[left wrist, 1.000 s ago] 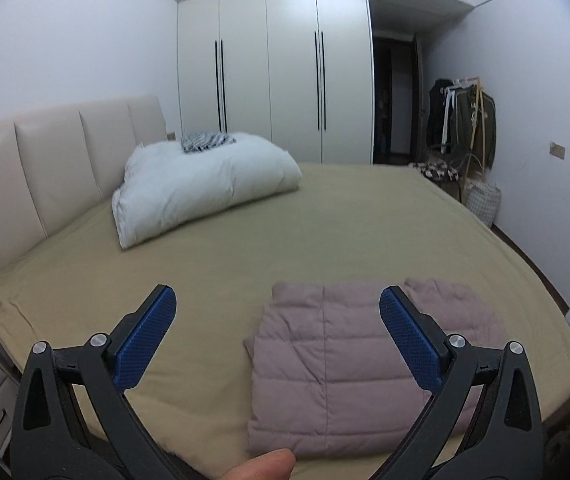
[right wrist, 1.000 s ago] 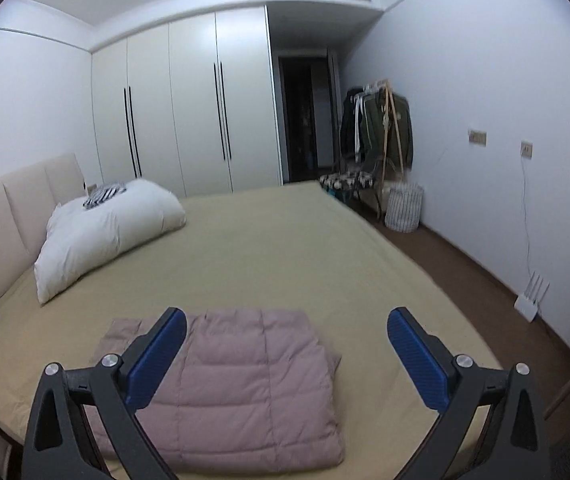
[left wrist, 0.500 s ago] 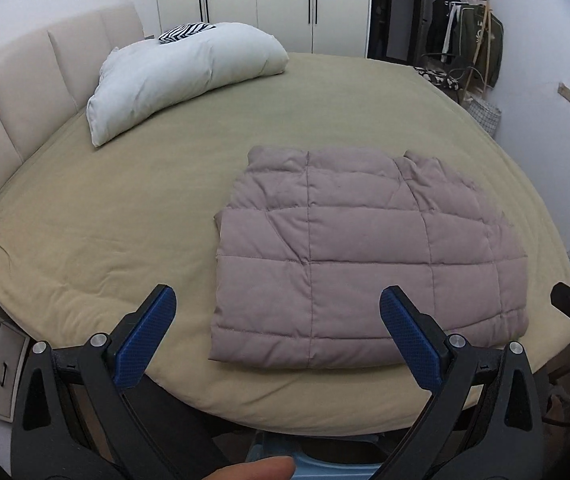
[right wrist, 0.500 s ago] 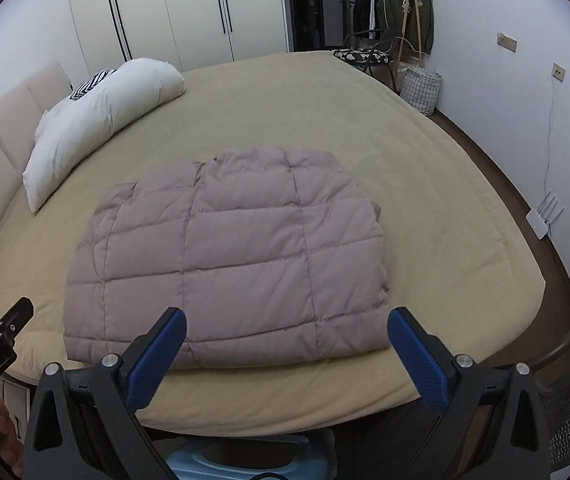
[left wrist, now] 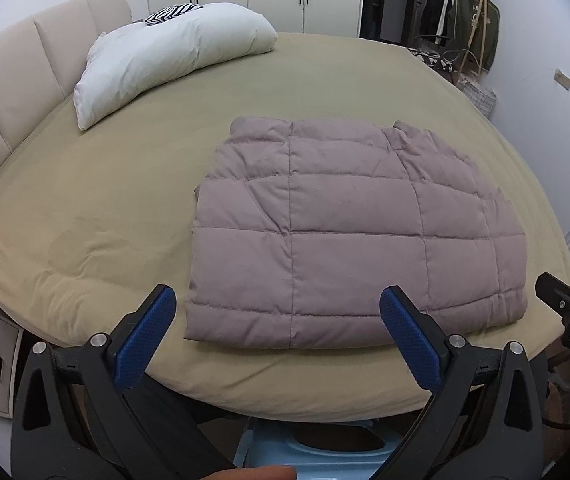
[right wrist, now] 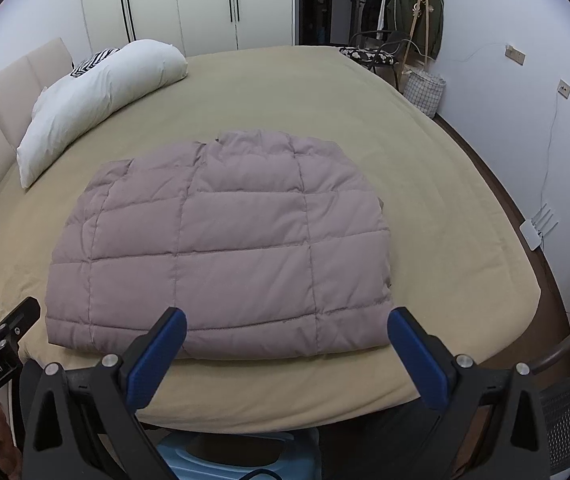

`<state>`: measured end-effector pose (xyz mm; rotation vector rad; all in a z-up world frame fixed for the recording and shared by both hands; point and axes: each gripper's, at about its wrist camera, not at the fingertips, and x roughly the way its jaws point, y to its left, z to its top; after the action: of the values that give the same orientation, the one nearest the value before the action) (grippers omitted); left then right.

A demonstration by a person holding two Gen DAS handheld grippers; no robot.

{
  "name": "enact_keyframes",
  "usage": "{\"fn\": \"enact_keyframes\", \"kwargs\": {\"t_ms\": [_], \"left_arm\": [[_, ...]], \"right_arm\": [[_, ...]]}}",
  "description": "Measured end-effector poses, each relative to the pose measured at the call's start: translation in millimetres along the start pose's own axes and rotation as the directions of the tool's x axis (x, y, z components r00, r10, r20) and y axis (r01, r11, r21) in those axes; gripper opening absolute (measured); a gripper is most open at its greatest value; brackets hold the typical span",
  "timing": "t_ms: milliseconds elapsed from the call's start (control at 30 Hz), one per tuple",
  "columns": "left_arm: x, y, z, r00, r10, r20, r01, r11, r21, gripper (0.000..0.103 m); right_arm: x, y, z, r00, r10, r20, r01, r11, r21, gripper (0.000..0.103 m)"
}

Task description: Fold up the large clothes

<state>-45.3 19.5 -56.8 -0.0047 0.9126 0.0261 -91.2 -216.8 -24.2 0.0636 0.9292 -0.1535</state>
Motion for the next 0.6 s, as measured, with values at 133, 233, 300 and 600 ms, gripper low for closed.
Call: {"fn": "enact_keyframes", "kwargs": {"t_ms": [133, 233, 300, 600], "left_arm": [[3.6, -4.3, -0.8, 1.0, 0.004, -0.004, -0.004, 1.0, 0.009, 0.103], [6.6, -5.3, -1.3, 1.0, 0.008, -0.008, -0.008, 1.0, 0.009, 0.103], [7.5, -5.8, -1.4, 1.0, 0.009, -0.008, -0.009, 1.0, 0.009, 0.103], [8.7, -5.7, -2.5, 1.0, 0.006, -0.016, -0.006, 1.0, 0.006, 0.103]], "right_arm": [[0.7, 3.5, -0.9, 1.0, -0.001, 0.0, 0.001, 1.0, -0.011, 0.103], [1.1, 4.7, -1.3, 1.0, 0.001, -0.002, -0.001, 1.0, -0.015, 0.103], [1.9, 4.6, -1.5, 1.0, 0.004, -0.004, -0.004, 1.0, -0.016, 0.103], [3.1, 8.6, -2.7, 1.0, 0.004, -0.01, -0.005, 1.0, -0.025, 0.103]]}}
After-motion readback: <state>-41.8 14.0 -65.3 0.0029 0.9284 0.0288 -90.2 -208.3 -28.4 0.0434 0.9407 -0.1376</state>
